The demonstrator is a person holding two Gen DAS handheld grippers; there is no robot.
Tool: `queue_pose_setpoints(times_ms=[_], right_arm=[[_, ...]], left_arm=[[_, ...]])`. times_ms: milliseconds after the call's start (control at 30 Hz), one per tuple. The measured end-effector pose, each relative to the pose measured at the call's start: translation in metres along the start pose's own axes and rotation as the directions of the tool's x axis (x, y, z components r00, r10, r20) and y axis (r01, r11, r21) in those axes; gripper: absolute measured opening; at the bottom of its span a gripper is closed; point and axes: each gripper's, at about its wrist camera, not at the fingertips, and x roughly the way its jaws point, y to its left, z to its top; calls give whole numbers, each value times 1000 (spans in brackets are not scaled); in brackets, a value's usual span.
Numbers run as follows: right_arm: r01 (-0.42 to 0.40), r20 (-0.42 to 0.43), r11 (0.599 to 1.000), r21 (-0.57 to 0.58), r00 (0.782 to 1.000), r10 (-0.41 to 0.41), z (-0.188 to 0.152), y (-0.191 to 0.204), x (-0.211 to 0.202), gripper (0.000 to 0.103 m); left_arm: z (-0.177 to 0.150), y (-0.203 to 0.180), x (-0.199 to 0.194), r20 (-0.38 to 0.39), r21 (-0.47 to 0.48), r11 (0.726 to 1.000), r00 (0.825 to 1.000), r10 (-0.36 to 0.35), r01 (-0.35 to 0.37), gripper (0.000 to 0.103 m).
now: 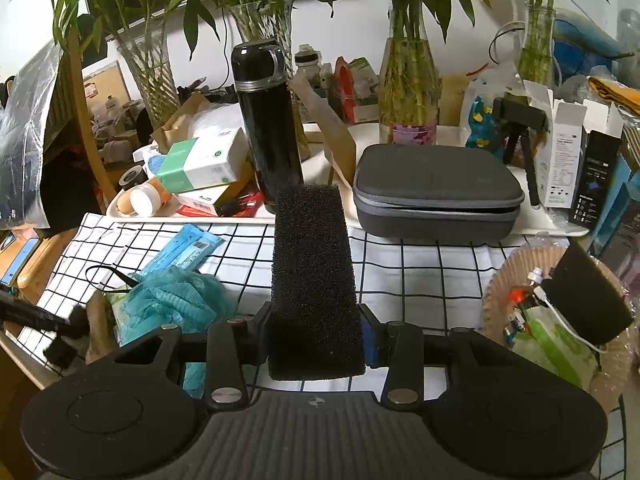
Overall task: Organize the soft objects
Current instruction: 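Close the left gripper on the black roll with white band and lift, then carry the black roll over the box and open the left gripper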
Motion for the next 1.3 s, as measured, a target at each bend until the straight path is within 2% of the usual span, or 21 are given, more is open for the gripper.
queue_pose_setpoints(times_ms=[233,600,767,967,1300], right_arm=[[49,8,999,17,999,-49,-3,3,-11,45],[136,25,991,16,990,-137,-12,15,-33,45],[145,40,989,17,989,-145,-17,17,-45,45],[127,74,991,31,989,-129,-20,19,-62,45],[69,141,997,26,987,-72,-30,38,-98,45]], left_arm=[[4,-8,-34,147,19,998,988,54,-57,42],[-3,-35,-89,316,65,994,947,62,-87,42],[-9,-46,-115,358,80,992,932,59,-94,42],[-16,-61,-143,383,88,993,923,35,-74,42],[-38,-94,-171,377,133,991,925,-55,5,42]])
